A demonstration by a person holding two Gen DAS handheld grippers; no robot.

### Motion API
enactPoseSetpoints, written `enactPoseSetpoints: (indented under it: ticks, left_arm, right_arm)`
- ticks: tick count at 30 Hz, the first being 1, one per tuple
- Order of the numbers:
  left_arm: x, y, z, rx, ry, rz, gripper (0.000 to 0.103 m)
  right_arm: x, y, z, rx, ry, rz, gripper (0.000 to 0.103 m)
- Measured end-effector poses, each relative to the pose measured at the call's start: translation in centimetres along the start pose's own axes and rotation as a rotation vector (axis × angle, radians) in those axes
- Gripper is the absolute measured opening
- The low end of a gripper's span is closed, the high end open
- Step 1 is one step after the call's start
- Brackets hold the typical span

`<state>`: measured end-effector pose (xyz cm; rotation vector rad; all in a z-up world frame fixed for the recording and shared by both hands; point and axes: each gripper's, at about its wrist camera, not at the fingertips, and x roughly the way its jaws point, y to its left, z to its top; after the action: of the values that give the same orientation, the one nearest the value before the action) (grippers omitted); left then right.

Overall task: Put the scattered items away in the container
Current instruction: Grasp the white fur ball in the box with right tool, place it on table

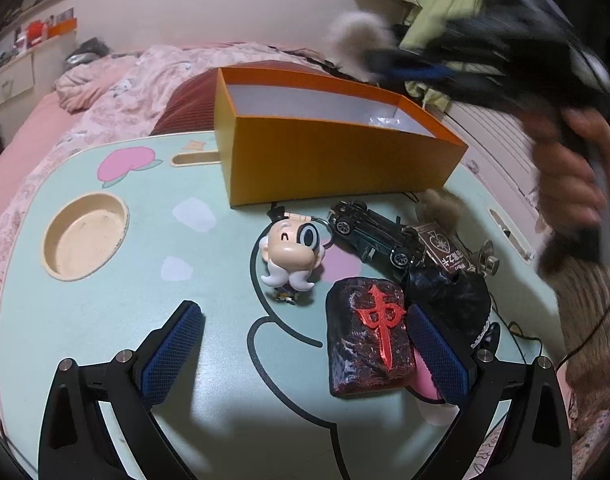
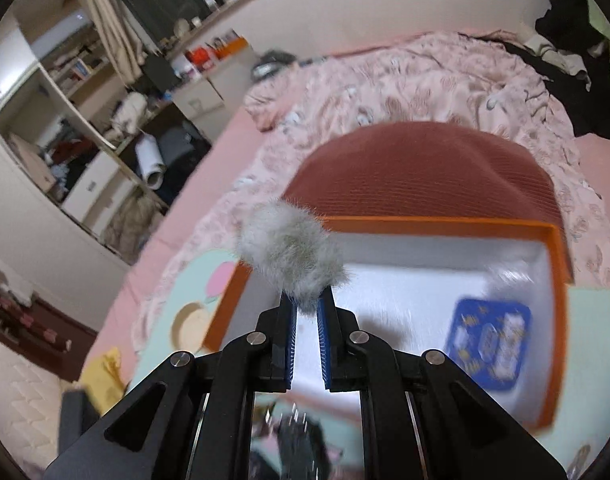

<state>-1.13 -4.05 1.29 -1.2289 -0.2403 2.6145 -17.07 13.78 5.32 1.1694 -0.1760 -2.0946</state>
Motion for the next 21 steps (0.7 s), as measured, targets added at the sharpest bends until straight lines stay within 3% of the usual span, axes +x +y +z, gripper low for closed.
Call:
enactPoseSetpoints:
  ticks: [6,14,17,19,21]
  left_arm:
    - [-0.6,1.1,0.2,-0.063,-0.027,-0.056,0.102]
    - [-2.4,1.5,2.2,-0.073,-0.087,-0.069,0.102]
    - [-3.5,0.7,4.5,-0.039,-0.116,-0.081,0.102]
    - [-4.1,-0.4,6.3,0.004,-0.126,-0.087,0.102]
    - [-4.1,-1.8,8.4,0.055,-0.115,-0.079,0.102]
  right_arm:
    - [-3.5,-1.1,-5.3,0.003,0.003,0.011,0.011]
    - [-3.9,-1.0,-11.8,-0.017,0.046,0.001,0.014]
    - [-4.0,-0.3,-12.8,-0.072,0.030,-0.024,0.027]
    - [-4.1,-0.1,-13.2,-0.093,0.025,-0.061,0.043]
    - [-4.6,-0.5,-13.6,-0.095,0.005,-0.073,0.052]
